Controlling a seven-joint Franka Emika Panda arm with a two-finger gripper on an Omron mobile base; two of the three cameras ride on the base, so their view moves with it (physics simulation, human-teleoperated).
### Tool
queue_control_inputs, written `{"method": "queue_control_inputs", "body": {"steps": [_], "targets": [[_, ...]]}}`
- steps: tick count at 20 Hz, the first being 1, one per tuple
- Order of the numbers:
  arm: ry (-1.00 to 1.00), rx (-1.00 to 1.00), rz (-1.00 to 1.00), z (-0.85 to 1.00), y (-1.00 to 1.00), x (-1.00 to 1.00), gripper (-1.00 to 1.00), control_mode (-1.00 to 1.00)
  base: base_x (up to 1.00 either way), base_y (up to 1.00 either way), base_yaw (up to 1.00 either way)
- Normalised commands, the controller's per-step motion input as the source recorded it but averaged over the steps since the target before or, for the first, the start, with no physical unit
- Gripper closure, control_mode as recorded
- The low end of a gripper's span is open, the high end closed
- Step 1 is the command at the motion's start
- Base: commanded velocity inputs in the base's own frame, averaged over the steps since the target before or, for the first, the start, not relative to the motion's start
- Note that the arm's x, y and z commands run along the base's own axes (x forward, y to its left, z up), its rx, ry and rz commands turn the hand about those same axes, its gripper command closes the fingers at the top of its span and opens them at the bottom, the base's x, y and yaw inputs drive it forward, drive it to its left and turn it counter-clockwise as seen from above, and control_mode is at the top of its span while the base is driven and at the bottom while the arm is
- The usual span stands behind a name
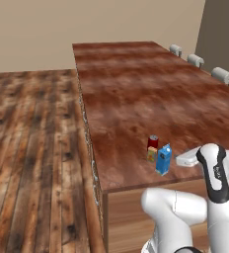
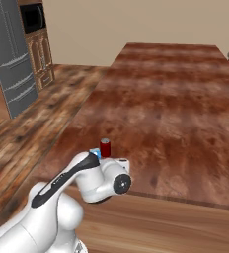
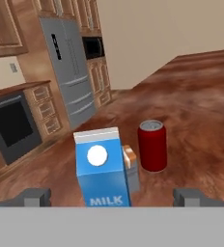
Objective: Pick the milk, boxed drink, can from the counter and place them in the open cabinet.
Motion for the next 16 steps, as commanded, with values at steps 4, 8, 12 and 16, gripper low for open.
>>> {"method": "queue_control_inputs", "body": {"steps": [4,8,12,16], "targets": [[0.05,0.00,0.00,-0.19,0.51,0.00,-1.00,-1.00,0.00,0.00,0.00],[0.03,0.00,0.00,-0.12,0.26,0.00,-1.00,-1.00,0.00,0.00,0.00],[0.00,0.00,0.00,-0.03,0.02,0.00,-1.00,-1.00,0.00,0.00,0.00],[0.06,0.00,0.00,-0.14,0.21,0.01,-1.00,-1.00,0.00,0.00,0.00]]}}
